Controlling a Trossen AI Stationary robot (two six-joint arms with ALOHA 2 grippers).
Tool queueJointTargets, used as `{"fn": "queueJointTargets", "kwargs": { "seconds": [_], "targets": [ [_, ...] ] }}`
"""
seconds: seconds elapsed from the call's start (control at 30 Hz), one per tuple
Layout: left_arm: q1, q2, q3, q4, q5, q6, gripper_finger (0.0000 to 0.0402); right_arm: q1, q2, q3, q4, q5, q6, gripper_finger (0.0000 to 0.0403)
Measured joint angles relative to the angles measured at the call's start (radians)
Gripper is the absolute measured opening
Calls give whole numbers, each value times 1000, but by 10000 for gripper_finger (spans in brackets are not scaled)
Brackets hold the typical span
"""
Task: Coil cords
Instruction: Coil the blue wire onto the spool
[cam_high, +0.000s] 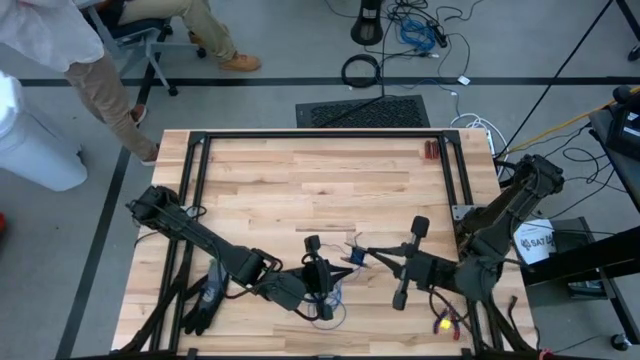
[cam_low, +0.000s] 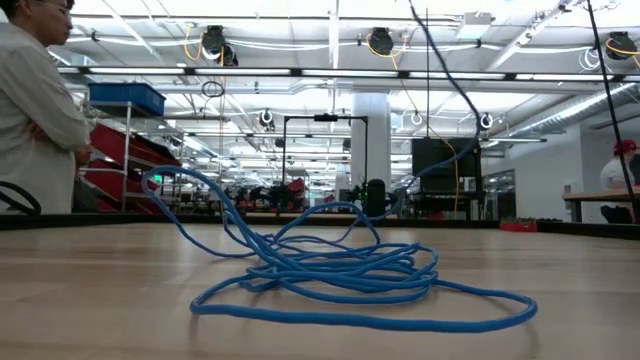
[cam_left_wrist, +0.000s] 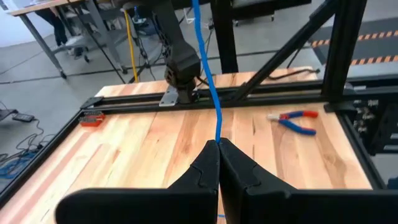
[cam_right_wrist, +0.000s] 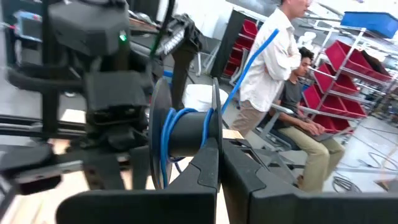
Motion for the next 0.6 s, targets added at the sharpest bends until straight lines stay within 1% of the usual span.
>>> {"fn": "queueJointTargets", "kwargs": {
  "seconds": [0.3,0.43,0.5,0.6],
  "targets": [
    [3,0,0,-41,-6,1,2,41,-19,0,0,1,-10,0],
    [3,0,0,-89,-7,0,2,51,-21,0,-2,0,-11,0],
    [3,0,0,-110,-6,-10,10,53,-23,0,-1,0,-11,0],
    [3,0,0,-143,3,-49,33,56,-23,0,-3,0,-11,0]
  ]
}}
